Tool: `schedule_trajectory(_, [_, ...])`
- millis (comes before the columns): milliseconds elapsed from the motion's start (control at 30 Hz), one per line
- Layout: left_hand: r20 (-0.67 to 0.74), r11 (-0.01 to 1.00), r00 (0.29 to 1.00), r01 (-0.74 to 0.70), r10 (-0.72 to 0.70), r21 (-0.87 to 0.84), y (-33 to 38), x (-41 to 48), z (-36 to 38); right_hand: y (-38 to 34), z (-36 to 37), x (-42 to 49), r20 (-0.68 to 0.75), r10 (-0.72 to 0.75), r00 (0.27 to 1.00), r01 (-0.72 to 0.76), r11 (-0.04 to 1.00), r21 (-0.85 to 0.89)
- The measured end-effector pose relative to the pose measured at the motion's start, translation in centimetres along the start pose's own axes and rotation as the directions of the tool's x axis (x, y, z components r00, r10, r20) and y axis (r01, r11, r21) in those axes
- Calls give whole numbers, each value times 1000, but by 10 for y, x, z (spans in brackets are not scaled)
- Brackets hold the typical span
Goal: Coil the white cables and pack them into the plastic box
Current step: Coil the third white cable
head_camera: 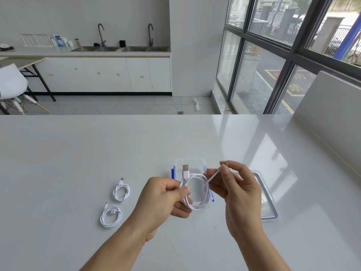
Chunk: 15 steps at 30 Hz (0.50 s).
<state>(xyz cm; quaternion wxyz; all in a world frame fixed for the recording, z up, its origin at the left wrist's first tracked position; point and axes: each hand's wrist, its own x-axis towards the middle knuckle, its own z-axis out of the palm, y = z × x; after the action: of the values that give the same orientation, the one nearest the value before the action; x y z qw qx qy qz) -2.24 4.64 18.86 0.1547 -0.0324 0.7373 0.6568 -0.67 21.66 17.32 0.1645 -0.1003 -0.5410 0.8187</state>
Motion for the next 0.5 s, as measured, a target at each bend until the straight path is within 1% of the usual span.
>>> schedule_trajectory(100, [-1,988,997,-83,84,127,-5,-1,3,-1,-1,5,11,197,980,-197,980,-16])
schedule_trajectory(167, [22,975,994,-110,108,195,-9,-3,4,-3,-3,7,32,236,971,-233,970,-68])
schedule_trajectory(300, [56,953,990,-138,127,269,-9,-5,3,-4,-5,8,95,163,982,-133,956,-263])
schedule_trajectory(367, [62,954,990,-137,124,266,-8,-5,2,-5,-5,8,152,168,974,-109,936,-336])
schedule_trajectory(500, [51,965,993,-115,105,238,-5,-6,-2,-10,-13,8,336,231,913,-41,873,-487])
